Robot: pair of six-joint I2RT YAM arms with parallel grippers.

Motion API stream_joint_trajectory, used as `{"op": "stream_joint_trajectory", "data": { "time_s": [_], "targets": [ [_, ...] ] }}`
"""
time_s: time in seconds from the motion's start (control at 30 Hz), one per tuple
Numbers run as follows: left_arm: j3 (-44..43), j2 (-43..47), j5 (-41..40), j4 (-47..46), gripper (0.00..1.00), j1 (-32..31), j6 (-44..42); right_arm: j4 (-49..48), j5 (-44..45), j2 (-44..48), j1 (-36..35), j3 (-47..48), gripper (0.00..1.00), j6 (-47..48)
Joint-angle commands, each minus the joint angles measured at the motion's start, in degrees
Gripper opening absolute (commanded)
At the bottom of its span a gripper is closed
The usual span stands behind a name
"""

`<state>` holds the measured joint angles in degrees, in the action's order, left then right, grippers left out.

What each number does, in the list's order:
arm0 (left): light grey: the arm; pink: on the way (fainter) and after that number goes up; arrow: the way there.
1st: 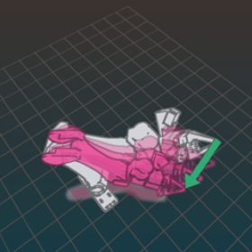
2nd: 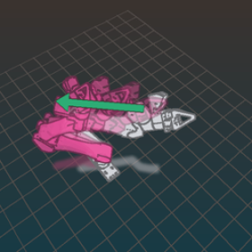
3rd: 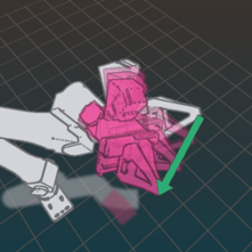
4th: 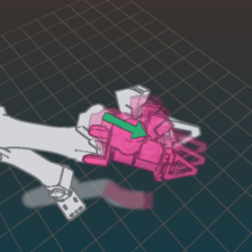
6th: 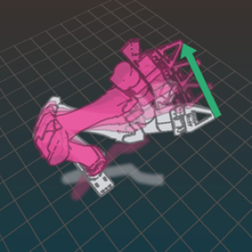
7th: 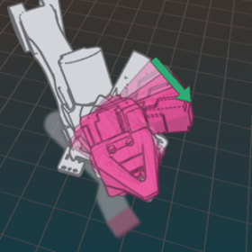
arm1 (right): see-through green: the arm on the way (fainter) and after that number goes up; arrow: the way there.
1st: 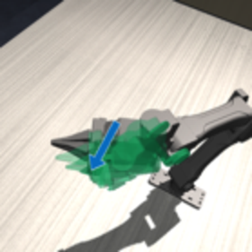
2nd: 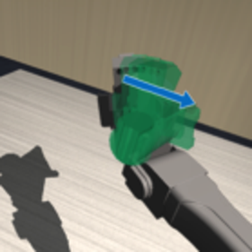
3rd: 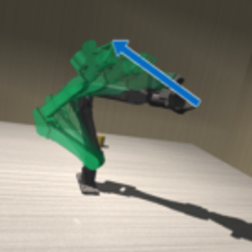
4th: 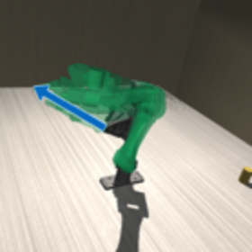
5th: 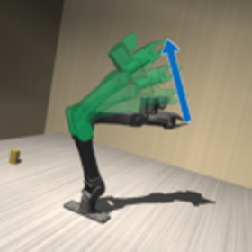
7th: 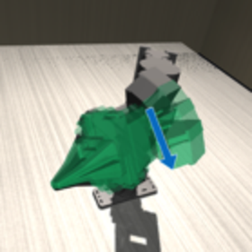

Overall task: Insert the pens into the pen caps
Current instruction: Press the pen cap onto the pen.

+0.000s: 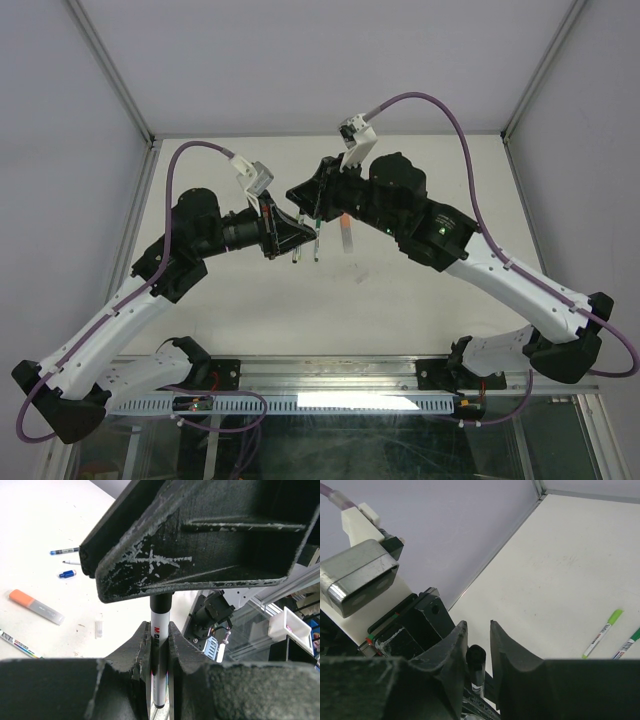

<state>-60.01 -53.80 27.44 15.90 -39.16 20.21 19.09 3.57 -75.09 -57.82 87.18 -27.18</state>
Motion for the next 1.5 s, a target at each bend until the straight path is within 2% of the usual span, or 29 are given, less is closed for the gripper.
{"op": "stream_joint_trajectory", "data": {
  "time_s": [0.0, 0.17, 0.3, 0.4, 0.67, 0.87, 0.97, 1.1, 1.3, 1.47],
  "targets": [
    [-1.1, 0.2, -1.0, -3.4, 0.00, 0.1, -0.3, -3.1, -1.1, 1.0, 0.2, -0.5, 0.23, -1.1],
    [-3.2, -1.1, -3.0, -3.5, 0.00, 0.2, -0.2, -2.9, -1.4, 1.5, 0.3, -1.4, 0.00, -1.6],
    [-4.2, -0.9, -6.1, -5.1, 0.00, 0.2, 1.0, -2.2, -0.8, 2.1, 0.3, -3.8, 0.00, -2.4],
    [-7.0, -1.8, -7.3, -6.0, 0.00, 0.2, 1.5, -4.0, -0.7, 3.2, -1.1, -9.7, 0.00, -4.6],
    [-15.7, -4.1, -9.6, -7.9, 0.00, 0.2, 0.5, -6.9, 6.1, 3.9, -12.6, -26.0, 0.00, -11.5],
    [-18.3, -4.8, -9.8, -9.6, 0.00, 0.2, 1.6, -10.9, 9.5, -1.0, -22.9, -33.5, 0.00, -19.1],
    [-17.8, -4.7, -8.9, -9.3, 0.00, 0.2, 1.8, -9.6, 11.0, 0.2, -23.1, -32.1, 0.00, -17.9],
    [-14.5, -3.0, -10.0, -7.0, 0.00, 0.1, 0.6, -7.0, 11.7, 4.3, -18.6, -25.8, 0.00, -12.8],
    [-14.0, -3.0, -10.0, 0.4, 0.00, 0.2, -2.5, -3.0, 12.6, 3.3, -12.7, -9.7, 0.01, -4.7],
    [-14.1, -3.2, -9.6, 2.7, 0.00, 0.2, -3.2, -0.8, 12.4, 1.3, -10.0, 0.2, 0.08, -0.3]
  ]
}}
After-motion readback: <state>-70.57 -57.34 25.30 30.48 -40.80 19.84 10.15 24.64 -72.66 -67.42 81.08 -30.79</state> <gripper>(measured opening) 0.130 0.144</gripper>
